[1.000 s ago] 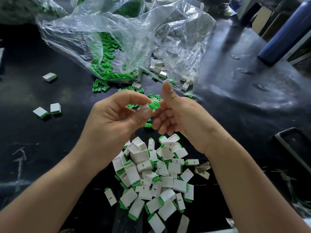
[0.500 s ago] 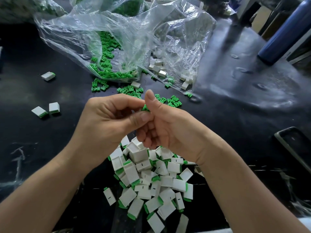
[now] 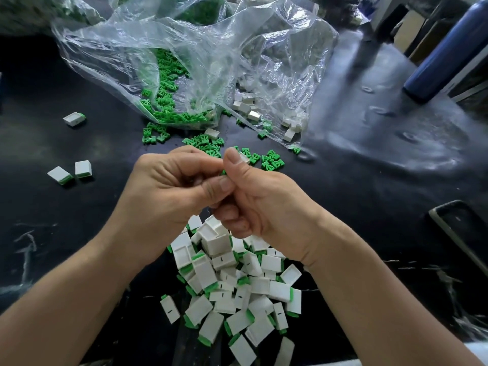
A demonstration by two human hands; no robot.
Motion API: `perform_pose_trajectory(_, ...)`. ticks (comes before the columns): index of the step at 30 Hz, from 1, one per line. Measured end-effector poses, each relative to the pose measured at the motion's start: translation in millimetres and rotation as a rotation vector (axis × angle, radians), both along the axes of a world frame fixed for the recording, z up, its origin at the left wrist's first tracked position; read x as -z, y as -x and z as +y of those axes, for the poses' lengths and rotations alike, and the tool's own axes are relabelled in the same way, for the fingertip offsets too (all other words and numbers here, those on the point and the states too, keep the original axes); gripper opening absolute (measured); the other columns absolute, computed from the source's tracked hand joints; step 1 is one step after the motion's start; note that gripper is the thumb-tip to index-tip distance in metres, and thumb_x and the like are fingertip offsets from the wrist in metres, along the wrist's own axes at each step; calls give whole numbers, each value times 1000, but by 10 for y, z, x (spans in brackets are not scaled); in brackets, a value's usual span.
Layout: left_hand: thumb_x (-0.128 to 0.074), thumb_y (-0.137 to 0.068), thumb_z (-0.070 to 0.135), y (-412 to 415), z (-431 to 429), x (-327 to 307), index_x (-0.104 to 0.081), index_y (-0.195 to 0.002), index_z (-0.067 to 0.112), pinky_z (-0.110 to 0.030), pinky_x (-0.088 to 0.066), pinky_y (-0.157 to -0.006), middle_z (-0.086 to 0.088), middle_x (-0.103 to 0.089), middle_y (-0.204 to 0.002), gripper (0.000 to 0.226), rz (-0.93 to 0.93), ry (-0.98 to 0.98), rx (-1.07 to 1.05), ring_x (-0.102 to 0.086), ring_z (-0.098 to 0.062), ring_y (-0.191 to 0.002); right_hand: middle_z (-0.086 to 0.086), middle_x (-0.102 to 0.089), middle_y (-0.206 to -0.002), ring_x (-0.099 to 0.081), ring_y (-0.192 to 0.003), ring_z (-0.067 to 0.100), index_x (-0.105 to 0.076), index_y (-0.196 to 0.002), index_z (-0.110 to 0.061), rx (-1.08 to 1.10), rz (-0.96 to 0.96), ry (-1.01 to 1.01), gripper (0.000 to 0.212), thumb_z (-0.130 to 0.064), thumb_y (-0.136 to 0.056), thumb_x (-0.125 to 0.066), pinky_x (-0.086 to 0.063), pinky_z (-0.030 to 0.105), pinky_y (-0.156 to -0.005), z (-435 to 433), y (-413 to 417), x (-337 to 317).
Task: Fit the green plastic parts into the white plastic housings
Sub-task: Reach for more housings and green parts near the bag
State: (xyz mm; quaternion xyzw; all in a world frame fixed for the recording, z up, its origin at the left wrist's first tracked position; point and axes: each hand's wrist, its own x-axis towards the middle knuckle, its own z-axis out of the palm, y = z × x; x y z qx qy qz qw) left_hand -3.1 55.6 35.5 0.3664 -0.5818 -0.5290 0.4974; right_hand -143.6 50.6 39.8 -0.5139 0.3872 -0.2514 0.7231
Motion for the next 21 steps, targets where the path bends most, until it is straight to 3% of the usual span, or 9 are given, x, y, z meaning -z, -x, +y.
perform_pose_trajectory(5, -71, -57, 20, -5, 10, -12, -73, -76, 8, -15, -46, -53, -3, -61, -70, 22, 5, 35, 2, -58, -11, -57, -4, -33, -56, -27, -49, 7, -53, -77, -11, 2, 4, -25, 53, -62, -80, -38, -21, 18, -46, 26, -26, -22)
perform_pose_trajectory(8, -69, -59, 19, -11, 13, -11, -71, -75, 7, -14, -44, -48, -8, -57, -68, 20, 53, 13, 14, -55, -10, -52, -2, -28, -57, -22, -49, 8, -55, -70, -14, 5, -23, -35, 47, -55, -86, -38, -15, 21, -46, 41, -36, -40)
perform_pose_trajectory(12, -72, -59, 26, -53, -8, -8, -72, -73, 11, -16, -39, -45, -9, -55, -67, 20, 3, 48, 63, -48, -12, -51, -2, -27, -55, -21, -45, 7, -60, -55, -18, 11, -38, -41, 47, -59, -73, -42, -14, 21, -44, 60, -45, -66)
perform_pose_trajectory(17, -71, -59, 22, -68, -22, -6, -74, -70, 15, -15, -38, -45, 0, -59, -64, 14, 16, 39, 75, -49, -11, -52, 1, -24, -59, -20, -44, 6, -57, -67, -9, -13, -31, -32, 52, -57, -70, -38, -12, 21, -44, 69, -37, -75)
perform_pose_trajectory(21, -75, -61, 34, -81, -22, -1, -74, -74, 15, -16, -38, -46, 1, -59, -66, 23, 7, 63, 103, -48, -12, -54, -2, -26, -56, -21, -44, 6, -58, -67, -9, -14, -19, -12, 55, -59, -71, -36, -14, 19, -43, 75, -38, -74)
